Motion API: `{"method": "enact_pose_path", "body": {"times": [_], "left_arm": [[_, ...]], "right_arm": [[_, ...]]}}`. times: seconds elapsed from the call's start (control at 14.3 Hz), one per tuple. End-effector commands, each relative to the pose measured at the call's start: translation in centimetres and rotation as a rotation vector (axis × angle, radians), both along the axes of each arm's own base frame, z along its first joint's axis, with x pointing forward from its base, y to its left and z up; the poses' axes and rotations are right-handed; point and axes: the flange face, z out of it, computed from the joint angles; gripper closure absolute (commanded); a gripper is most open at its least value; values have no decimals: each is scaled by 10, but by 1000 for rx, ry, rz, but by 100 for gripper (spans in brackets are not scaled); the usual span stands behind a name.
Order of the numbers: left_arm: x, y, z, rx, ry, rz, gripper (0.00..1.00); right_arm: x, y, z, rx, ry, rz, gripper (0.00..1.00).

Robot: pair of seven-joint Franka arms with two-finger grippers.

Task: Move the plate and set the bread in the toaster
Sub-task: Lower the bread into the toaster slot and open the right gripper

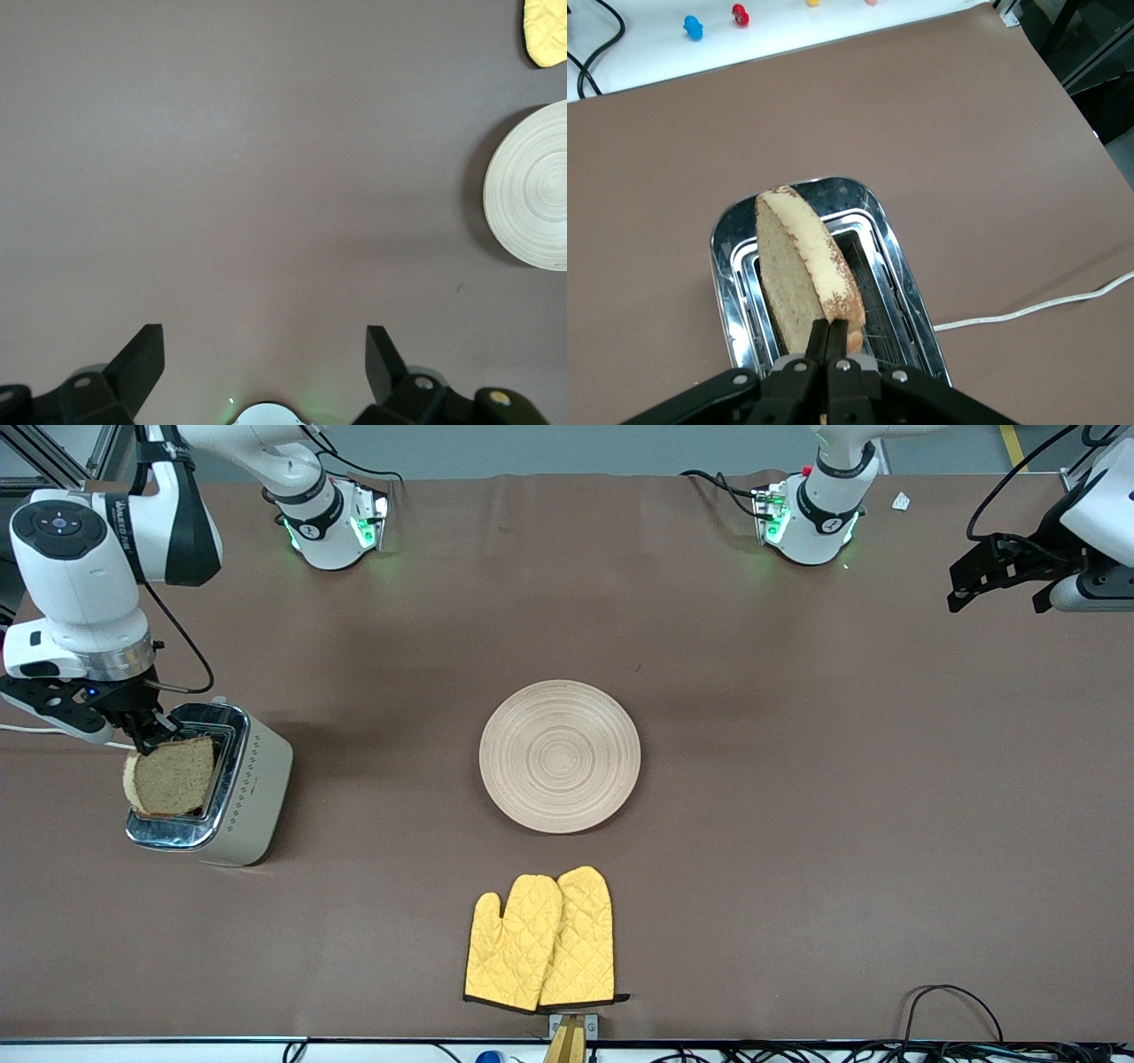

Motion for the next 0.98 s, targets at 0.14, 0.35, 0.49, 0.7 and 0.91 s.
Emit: {"method": "enact_pose_path", "body": {"times": [0.14, 0.35, 0.49, 0.7, 0.91], "left_arm": [[-3, 1, 2, 6, 5, -15, 0], [-3, 1, 2, 6, 5, -15, 0], [-3, 1, 2, 6, 7, -15, 0], [-3, 1, 2, 6, 7, -15, 0], [-3, 1, 2, 6, 7, -15, 0]], "right_arm": [[-13, 10, -10, 19, -1, -24, 100], [-16, 13, -16, 23, 6, -25, 100], [-19, 15, -21, 31, 1, -15, 100], [-23, 16, -24, 39, -3, -13, 99], [-23, 14, -21, 38, -6, -16, 56]]}}
